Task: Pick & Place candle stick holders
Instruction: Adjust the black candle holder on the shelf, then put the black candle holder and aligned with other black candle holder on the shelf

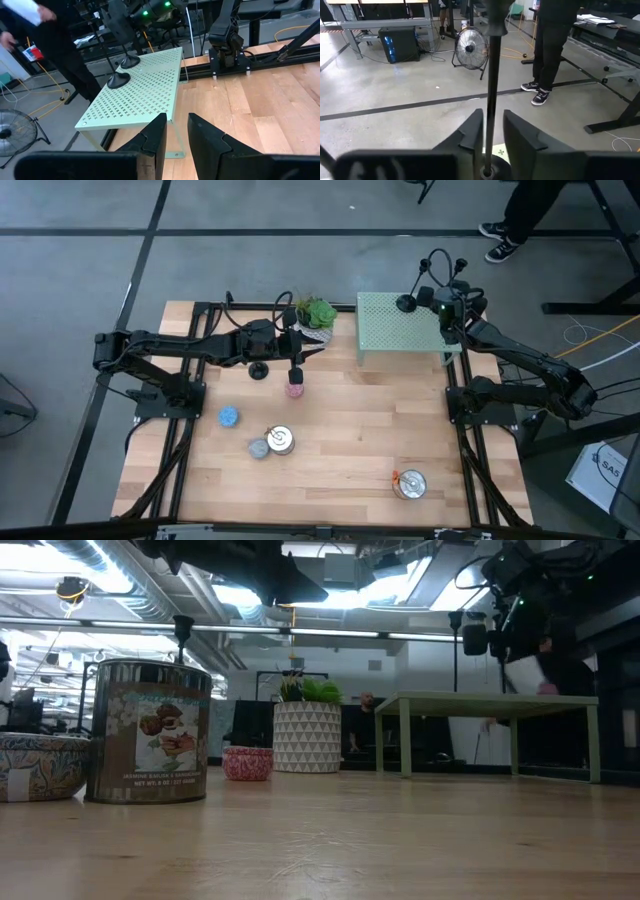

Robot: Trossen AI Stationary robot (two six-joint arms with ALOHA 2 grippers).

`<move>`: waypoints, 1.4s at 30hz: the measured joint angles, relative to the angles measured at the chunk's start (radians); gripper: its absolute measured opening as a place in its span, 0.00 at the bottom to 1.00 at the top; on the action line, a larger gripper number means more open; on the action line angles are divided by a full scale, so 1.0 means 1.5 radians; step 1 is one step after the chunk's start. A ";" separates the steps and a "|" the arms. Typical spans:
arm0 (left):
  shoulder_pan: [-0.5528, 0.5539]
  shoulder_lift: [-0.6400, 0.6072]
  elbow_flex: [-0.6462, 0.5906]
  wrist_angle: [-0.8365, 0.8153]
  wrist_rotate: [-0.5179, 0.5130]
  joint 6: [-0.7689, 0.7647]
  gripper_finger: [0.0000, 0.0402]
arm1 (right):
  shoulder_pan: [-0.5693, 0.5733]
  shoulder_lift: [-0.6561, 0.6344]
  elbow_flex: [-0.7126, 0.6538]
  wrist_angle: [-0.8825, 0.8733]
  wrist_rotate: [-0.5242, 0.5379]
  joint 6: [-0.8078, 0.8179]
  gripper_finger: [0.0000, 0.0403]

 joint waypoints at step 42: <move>-0.013 -0.001 0.000 -0.001 -0.018 -0.005 0.18 | 0.066 -0.002 0.000 -0.104 -0.094 -0.001 0.51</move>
